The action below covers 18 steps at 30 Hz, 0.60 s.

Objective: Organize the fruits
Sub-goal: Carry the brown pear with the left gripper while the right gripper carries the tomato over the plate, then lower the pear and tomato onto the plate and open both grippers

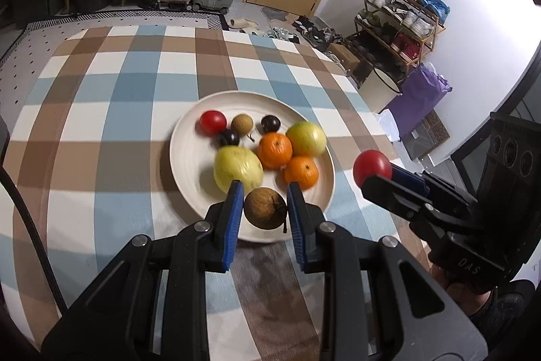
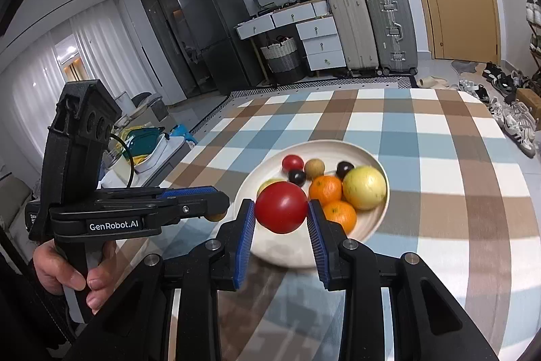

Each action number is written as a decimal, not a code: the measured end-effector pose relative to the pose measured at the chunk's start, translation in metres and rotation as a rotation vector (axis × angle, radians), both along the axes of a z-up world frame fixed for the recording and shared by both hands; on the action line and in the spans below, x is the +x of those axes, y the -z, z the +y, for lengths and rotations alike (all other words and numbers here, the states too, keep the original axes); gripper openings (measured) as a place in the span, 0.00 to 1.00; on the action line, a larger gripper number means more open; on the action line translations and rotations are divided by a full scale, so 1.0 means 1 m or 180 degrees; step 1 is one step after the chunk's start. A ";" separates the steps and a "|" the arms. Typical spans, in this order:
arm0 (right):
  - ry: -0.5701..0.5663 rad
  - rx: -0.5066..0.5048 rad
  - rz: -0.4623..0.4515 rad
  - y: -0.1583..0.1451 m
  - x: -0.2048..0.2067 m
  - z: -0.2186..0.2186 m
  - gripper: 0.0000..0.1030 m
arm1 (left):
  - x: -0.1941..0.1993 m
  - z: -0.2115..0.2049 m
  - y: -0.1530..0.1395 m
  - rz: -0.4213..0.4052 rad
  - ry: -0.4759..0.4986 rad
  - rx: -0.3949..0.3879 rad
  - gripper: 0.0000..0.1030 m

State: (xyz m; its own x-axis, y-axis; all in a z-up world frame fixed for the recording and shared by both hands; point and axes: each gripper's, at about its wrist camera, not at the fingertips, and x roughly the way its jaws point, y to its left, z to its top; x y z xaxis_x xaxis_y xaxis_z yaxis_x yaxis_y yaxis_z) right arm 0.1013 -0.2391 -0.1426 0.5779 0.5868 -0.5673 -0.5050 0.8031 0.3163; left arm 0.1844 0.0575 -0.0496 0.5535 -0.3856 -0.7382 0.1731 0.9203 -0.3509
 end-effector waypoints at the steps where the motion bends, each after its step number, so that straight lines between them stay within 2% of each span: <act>1: -0.0006 -0.0004 -0.0001 -0.001 0.004 0.002 0.31 | 0.004 0.001 0.000 0.0011 0.0002 -0.0011 0.23; 8: -0.0041 -0.0086 0.0081 0.003 0.027 0.014 0.31 | 0.022 -0.008 0.016 0.0136 0.0091 -0.0063 0.23; 18: -0.0065 -0.0175 0.0377 0.034 0.040 0.012 0.31 | 0.034 -0.019 0.042 0.0279 0.0168 -0.0068 0.23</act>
